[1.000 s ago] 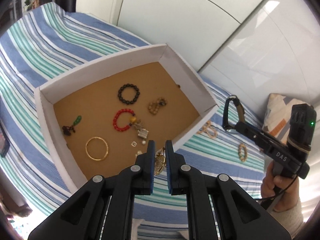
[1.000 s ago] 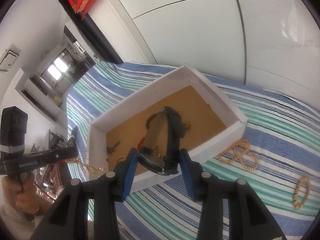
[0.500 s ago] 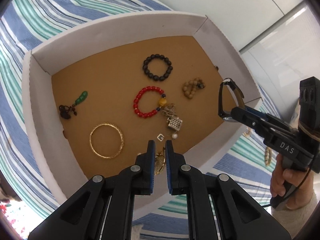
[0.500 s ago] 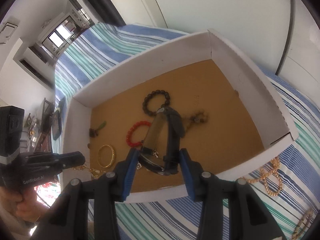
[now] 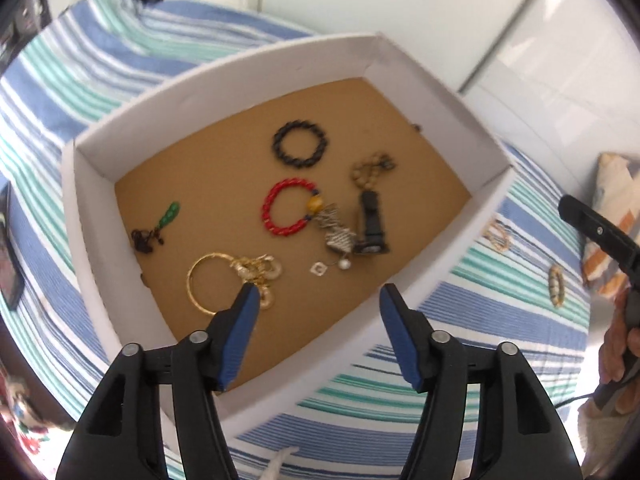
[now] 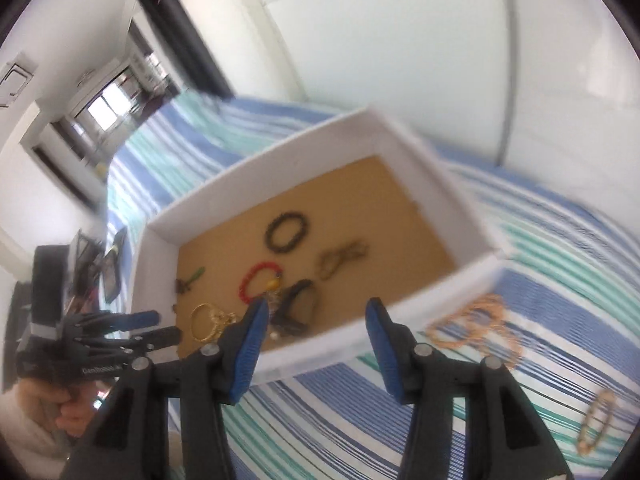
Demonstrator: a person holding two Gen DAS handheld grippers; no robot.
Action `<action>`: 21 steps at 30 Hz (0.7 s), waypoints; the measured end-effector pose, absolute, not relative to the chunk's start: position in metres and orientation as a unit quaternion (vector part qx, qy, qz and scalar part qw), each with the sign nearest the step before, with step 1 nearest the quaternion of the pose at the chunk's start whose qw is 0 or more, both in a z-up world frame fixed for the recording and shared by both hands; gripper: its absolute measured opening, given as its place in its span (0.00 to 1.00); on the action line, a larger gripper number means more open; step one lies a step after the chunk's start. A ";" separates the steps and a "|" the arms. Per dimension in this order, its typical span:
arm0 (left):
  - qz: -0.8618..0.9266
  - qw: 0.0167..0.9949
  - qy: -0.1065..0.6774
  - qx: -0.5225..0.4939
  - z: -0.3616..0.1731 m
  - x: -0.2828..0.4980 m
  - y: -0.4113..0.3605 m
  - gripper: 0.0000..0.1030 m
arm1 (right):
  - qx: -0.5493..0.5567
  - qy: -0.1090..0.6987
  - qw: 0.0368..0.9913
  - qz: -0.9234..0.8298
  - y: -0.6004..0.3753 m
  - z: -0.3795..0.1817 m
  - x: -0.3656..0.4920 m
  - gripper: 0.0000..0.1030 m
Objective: Organize jewelry
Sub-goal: 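Withdraw both open tools from the tray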
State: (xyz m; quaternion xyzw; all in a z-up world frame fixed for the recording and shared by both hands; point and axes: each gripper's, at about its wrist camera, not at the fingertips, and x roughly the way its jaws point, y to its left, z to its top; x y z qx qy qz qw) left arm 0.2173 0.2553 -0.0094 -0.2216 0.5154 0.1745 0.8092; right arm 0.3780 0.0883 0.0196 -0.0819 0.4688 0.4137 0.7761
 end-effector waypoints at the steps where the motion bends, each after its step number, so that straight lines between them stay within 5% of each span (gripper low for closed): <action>1: 0.164 0.816 0.513 -0.213 -0.004 0.218 0.244 0.66 | -0.078 0.459 0.791 0.397 0.068 0.025 0.373 0.54; 12: 0.004 0.800 0.590 -0.109 -0.034 0.255 0.102 0.70 | -0.017 0.551 0.811 0.196 -0.129 -0.050 0.291 0.54; 21: -0.018 0.800 0.599 -0.027 -0.043 0.273 0.043 0.70 | 0.032 0.540 0.829 0.142 -0.179 -0.039 0.266 0.54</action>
